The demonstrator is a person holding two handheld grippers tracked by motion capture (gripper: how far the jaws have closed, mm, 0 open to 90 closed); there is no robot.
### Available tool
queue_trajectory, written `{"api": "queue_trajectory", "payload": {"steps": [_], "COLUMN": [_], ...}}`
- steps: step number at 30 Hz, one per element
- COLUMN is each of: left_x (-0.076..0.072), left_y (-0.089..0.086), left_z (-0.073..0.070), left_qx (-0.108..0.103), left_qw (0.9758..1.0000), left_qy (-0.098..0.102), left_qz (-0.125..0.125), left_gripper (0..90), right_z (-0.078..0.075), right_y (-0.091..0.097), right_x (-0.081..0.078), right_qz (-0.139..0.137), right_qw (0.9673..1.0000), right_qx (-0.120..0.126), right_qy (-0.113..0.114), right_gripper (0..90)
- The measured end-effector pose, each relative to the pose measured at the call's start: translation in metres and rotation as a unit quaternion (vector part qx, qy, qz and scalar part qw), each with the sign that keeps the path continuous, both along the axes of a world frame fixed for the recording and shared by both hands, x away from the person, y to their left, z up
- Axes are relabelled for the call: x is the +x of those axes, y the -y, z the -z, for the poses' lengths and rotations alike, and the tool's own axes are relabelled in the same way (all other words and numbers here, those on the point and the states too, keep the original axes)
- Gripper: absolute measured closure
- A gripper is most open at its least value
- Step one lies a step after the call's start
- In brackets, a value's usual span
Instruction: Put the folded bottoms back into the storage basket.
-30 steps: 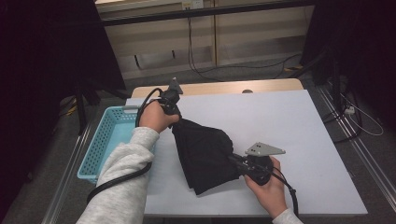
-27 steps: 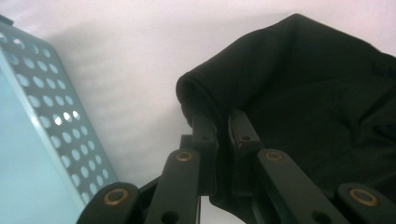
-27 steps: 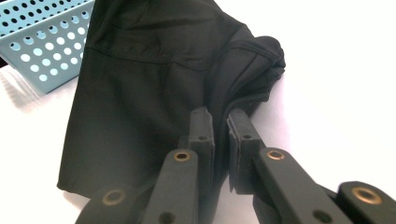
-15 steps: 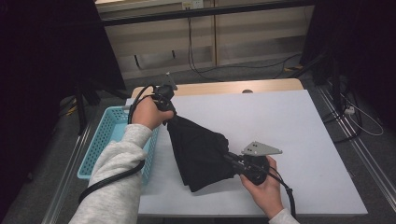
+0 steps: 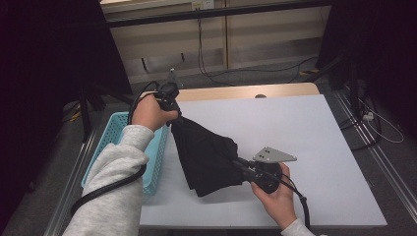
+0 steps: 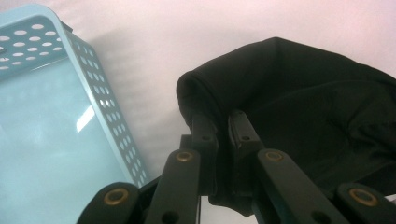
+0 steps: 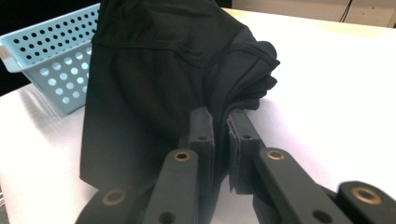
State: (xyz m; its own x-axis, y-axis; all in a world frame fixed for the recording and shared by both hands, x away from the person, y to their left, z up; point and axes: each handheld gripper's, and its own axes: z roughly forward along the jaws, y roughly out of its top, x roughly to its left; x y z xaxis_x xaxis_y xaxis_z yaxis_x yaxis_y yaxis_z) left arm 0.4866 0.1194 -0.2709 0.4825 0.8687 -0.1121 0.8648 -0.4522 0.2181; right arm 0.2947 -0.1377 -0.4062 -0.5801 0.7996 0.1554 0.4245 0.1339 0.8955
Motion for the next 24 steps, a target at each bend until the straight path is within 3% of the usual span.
{"api": "queue_trajectory", "payload": {"steps": [24], "left_x": [0.005], "left_y": [-0.017], "left_z": [-0.042], "left_qx": [0.002], "left_qw": [0.9998], "left_qy": [0.016], "left_qz": [-0.010], "left_gripper": [83.8], "right_z": [-0.020], "right_y": [-0.014], "right_x": [0.009], "right_qz": [-0.010], "right_qw": [0.9992], "right_qx": [0.026], "right_qy": [0.027], "right_gripper": [83.5]}}
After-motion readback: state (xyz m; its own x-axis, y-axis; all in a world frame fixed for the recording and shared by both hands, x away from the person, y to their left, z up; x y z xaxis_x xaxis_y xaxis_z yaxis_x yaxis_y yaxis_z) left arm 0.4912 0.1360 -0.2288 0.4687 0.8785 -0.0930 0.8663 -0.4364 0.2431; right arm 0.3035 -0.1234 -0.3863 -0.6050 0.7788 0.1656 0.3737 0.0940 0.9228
